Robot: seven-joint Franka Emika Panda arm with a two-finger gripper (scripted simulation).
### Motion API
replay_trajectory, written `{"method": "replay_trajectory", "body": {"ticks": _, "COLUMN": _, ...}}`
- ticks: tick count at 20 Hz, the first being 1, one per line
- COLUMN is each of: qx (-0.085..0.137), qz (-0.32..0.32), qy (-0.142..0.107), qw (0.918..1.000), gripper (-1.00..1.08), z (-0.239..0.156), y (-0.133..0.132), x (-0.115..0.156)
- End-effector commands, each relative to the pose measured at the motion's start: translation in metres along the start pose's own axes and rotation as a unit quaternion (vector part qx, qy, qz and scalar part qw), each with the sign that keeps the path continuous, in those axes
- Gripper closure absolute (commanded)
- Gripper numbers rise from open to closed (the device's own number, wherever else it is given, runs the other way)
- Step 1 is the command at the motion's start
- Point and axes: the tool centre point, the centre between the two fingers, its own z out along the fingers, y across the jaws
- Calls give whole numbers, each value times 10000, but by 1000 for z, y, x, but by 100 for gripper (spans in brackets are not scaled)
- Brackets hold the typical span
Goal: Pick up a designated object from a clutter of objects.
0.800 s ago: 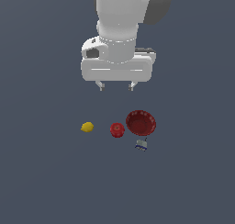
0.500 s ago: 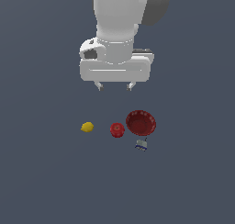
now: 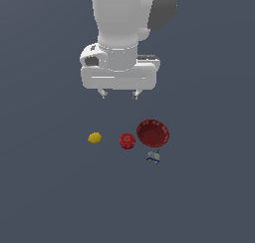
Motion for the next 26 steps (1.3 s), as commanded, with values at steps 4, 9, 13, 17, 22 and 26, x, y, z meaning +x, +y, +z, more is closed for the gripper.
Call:
{"method": "replay_trajectory", "body": {"ticks": 4, "qx": 26, "qz": 110, "qy": -12, "qw": 9999, "gripper": -92, "z": 14, "y": 7, "x": 3}}
{"method": "replay_trajectory", "body": {"ticks": 9, "qx": 72, "qz": 349, "qy": -31, "qw": 9994, "gripper": -92, "z": 44, "y": 22, "x": 8}}
{"method": "replay_trajectory", "body": {"ticks": 13, "qx": 112, "qz": 637, "qy": -51, "qw": 9979, "gripper": -92, "z": 79, "y": 40, "x": 12}}
{"method": "replay_trajectory", "body": {"ticks": 17, "qx": 139, "qz": 1017, "qy": -77, "qw": 9947, "gripper": -92, "z": 125, "y": 65, "x": 11}}
{"method": "replay_trajectory", "body": {"ticks": 22, "qx": 130, "qz": 1489, "qy": -108, "qw": 9887, "gripper": -92, "z": 180, "y": 96, "x": 3}}
{"method": "replay_trajectory", "body": {"ticks": 26, "qx": 104, "qz": 1770, "qy": -126, "qw": 9841, "gripper": -92, "z": 212, "y": 114, "x": -6}}
